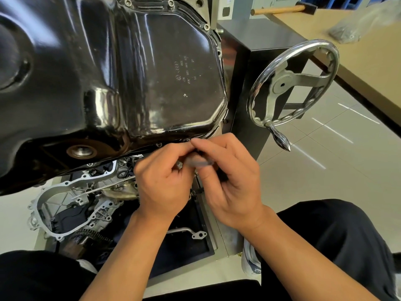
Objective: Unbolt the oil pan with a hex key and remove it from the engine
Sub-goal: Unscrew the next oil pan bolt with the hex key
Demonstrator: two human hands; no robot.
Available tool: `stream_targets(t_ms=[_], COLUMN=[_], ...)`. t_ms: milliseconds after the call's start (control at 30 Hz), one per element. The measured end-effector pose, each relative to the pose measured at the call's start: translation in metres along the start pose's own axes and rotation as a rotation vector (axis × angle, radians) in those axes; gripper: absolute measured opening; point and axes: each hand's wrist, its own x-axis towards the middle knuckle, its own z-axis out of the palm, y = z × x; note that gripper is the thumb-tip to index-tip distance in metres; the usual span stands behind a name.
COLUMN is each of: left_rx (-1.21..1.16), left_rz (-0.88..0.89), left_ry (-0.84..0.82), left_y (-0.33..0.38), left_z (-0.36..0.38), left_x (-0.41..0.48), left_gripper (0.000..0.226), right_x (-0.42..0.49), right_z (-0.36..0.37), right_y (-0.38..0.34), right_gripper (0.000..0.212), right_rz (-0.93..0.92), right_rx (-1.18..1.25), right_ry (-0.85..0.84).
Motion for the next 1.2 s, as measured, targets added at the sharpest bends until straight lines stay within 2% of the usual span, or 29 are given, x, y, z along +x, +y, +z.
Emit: stream_targets(t_ms=[67, 167, 233, 400, 567, 667, 933, 1067, 1200], left_rx=[0.003, -0.007, 0.005, 0.101, 0.197, 0.17, 0.114, 0.097, 0.081], left_rz=[-0.019, -0.043, -0.07, -0.134, -0.27, -0.229, -0.159, -0.156, -0.17], left_ry=[0.013, -0.011, -0.028, -0.077, -0.139, -0.127, -0.063, -0.024, 0.018], left_y=[-0.001, 0.003, 0.003, -0.001, 0.0, -0.002, -0.011, -0.015, -0.017], left_z=[0.0, 0.001, 0.001, -0.003, -0.002, 0.0, 0.003, 0.005, 0.007], left_x=[-0.001, 0.0, 0.0, -0.003, -0.004, -0.003, -0.006, -0.009, -0.009], left_gripper=[0.019, 0.038, 0.041, 0.021, 0.018, 0.012, 0.036, 0.019, 0.013], right_x=[-0.001, -0.001, -0.001, 0.001, 0.0, 0.001, 0.003, 0.004, 0.005], right_z=[-0.001, -0.002, -0.001, 0.002, -0.001, -0.003, -0.006, -0.01, -0.01], right_y=[0.0, 0.0, 0.0, 0.001, 0.004, 0.004, 0.0, 0.001, 0.005], right_gripper=[0.022, 0.019, 0.018, 0.024, 0.029, 0.032, 0.03, 0.026, 0.019], right_rz=[-0.005, -0.008, -0.002, 0.012, 0.028, 0.023, 0.001, 0.034, 0.048], right_rx=[-0.017, -0.004, 0.001, -0.001, 0.022, 0.024, 0.034, 0.048, 0.046], right_ry=[0.038, 0.077, 0.065, 0.008, -0.037, -0.061, -0.023, 0.042, 0.059])
